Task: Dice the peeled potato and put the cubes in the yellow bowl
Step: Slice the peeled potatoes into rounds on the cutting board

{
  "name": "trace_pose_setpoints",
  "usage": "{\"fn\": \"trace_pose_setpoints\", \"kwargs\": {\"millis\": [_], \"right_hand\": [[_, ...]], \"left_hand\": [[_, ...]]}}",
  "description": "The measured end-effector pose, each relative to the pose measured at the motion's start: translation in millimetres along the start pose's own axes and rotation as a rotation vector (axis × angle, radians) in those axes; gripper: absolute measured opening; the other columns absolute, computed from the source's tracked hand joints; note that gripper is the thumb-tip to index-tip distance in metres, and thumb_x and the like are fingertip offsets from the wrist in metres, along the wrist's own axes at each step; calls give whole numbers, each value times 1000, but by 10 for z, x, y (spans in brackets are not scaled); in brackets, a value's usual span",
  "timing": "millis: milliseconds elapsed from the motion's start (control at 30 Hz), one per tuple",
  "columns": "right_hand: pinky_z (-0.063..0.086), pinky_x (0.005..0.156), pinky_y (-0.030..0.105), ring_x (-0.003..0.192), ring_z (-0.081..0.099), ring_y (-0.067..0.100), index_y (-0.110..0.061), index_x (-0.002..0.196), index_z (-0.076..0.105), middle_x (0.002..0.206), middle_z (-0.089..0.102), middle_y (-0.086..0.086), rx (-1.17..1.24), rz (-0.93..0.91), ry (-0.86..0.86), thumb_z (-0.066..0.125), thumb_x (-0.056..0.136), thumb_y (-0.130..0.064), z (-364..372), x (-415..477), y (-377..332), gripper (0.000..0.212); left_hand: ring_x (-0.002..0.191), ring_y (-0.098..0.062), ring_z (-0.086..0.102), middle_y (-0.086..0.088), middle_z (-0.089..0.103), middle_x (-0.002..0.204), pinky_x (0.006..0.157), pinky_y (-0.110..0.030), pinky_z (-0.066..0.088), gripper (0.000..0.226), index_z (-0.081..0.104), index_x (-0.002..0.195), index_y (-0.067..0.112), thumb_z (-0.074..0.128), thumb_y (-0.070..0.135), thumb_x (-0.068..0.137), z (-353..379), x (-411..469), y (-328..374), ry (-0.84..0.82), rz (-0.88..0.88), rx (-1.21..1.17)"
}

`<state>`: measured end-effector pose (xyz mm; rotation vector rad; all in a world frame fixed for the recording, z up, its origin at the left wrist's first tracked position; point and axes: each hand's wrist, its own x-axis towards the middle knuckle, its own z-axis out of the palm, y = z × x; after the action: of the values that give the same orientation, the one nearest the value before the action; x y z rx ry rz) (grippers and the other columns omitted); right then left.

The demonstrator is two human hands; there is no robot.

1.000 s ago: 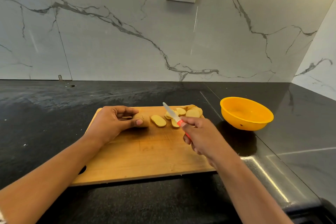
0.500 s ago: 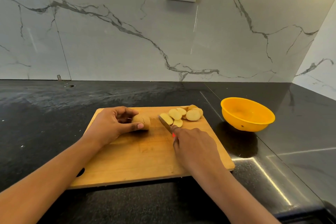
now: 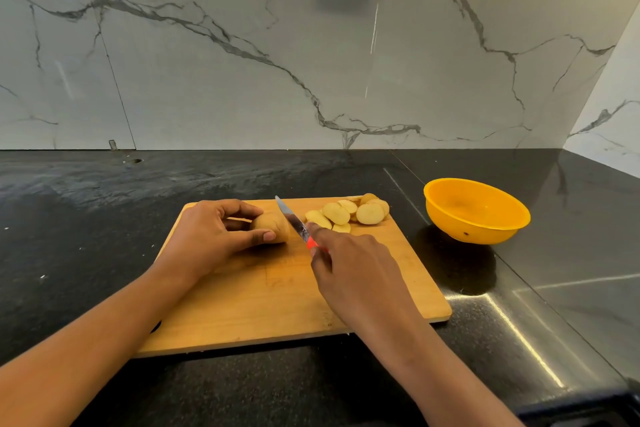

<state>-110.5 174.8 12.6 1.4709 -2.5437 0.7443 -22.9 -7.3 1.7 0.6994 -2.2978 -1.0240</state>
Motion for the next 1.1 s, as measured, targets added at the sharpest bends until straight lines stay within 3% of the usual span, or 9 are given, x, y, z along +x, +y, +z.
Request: {"fn": "trace_pose_setpoints", "kwargs": {"millis": [133, 433, 567, 700, 767, 900, 1100], "right_hand": [[40, 66, 23, 84, 49, 8, -35, 146, 33, 114, 64, -6, -8, -34, 13, 39, 102, -33, 31, 19, -30, 45], [34, 56, 25, 83, 52, 14, -29, 148, 30, 107, 64, -1, -166, -118, -10, 37, 103, -26, 18, 112, -71, 45], [27, 49, 19, 78, 46, 12, -25, 144, 38, 107, 64, 1, -159, -124, -52, 41, 102, -21, -17, 194, -123, 42], [26, 48, 20, 76, 43, 13, -20, 139, 42, 105, 62, 3, -188, -108, -126, 42, 101, -19, -83, 116, -172, 38], [29, 50, 22, 78, 46, 14, -14, 132, 48, 108, 61, 6, -216, -77, -193, 44, 101, -17, -98, 115, -225, 32], [39, 68, 30, 100, 59, 23, -8, 123, 51, 116, 59, 9, -281, -24, -275, 42, 100, -12, -64, 174, -356, 25], [38, 70, 31, 100, 58, 22, -9, 120, 52, 115, 59, 9, -279, -26, -307, 42, 100, -14, -64, 120, -379, 23]], "left_hand": [[83, 8, 59, 21, 64, 95, 68, -5, 41, 50, 67, 99, 34, 74, 47, 51, -11, -8, 16, -2, 9, 19], [80, 15, 50, 16, 64, 92, 69, -2, 35, 60, 71, 105, 22, 71, 51, 52, -22, -18, 30, 36, 60, 114], [79, 14, 51, 9, 69, 101, 65, 0, 37, 51, 71, 106, 21, 76, 43, 60, -32, -2, 7, 36, 73, 155], [77, 15, 51, 13, 65, 94, 62, 4, 37, 47, 71, 107, 18, 80, 35, 63, -29, -22, 7, 44, 96, 157], [77, 14, 51, 13, 64, 91, 62, 6, 36, 45, 71, 106, 18, 80, 33, 65, -24, -24, 12, 58, 102, 156], [75, 14, 52, 19, 61, 85, 62, 6, 35, 43, 72, 105, 17, 80, 33, 65, -13, -25, 35, 76, 109, 152], [70, 18, 54, 27, 58, 77, 62, 5, 37, 38, 73, 100, 21, 81, 32, 65, -16, -38, 40, 71, 88, 111]]}}
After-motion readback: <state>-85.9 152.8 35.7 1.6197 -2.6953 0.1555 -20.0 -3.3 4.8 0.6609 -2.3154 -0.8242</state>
